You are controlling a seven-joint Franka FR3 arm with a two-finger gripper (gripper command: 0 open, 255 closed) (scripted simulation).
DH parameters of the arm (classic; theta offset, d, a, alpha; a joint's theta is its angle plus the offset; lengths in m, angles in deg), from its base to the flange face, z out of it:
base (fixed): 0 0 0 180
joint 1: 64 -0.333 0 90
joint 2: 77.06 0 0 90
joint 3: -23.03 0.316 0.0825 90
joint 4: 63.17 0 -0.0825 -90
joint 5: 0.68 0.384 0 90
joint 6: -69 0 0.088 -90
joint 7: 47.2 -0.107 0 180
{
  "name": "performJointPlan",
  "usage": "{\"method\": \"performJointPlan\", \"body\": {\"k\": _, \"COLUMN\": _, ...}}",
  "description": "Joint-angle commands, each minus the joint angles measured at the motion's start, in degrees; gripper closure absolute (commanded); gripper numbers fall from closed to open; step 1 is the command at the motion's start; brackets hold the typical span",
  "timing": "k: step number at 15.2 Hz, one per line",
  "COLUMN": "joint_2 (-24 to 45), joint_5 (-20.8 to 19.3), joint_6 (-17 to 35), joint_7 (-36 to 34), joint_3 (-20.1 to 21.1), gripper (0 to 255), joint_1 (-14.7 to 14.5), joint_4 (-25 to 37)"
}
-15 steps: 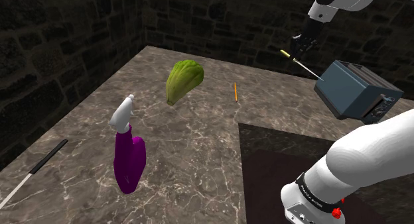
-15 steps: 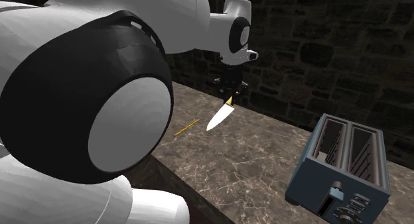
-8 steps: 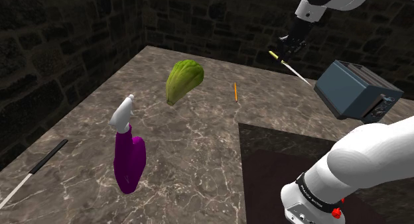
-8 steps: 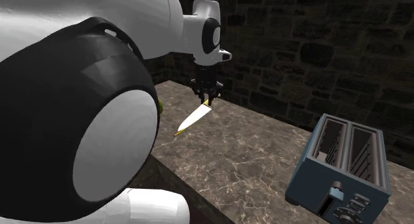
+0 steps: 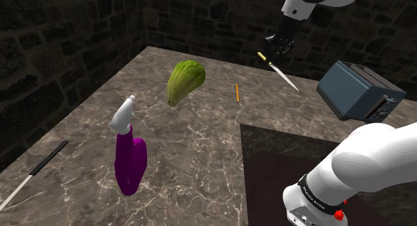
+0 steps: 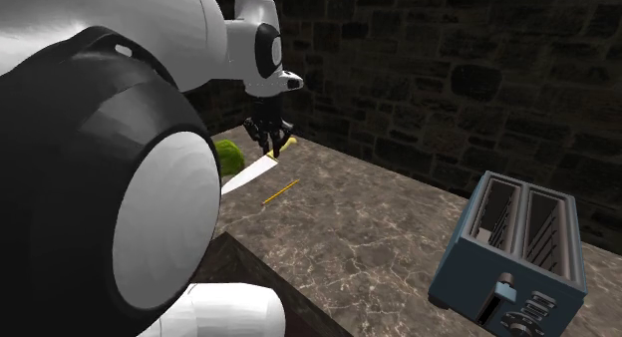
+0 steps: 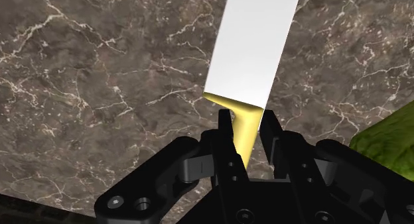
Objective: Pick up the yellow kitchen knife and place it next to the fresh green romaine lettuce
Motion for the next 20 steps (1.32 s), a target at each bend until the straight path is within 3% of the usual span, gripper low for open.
{"method": "performJointPlan", "body": {"k": 1, "joint_2": -0.3, "joint_5": 1.0, "joint_6": 0.28, "joint_7": -3.05, "joint_3": 2.36, "gripper": 255, "joint_1": -1.09, "joint_4": -0.69}}
{"method": "performJointPlan", "body": {"k": 3, "joint_2": -0.36, "joint_5": 2.12, "joint_6": 0.29, "joint_7": -6.26, "joint_3": 4.93, "gripper": 255, "joint_1": -2.32, "joint_4": -0.83}}
{"method": "performJointPlan", "body": {"k": 20, "joint_2": 1.57, "joint_5": 1.94, "joint_6": 13.93, "joint_7": -6.28, "joint_3": 4.66, "gripper": 255, "joint_1": -2.22, "joint_4": -12.54}}
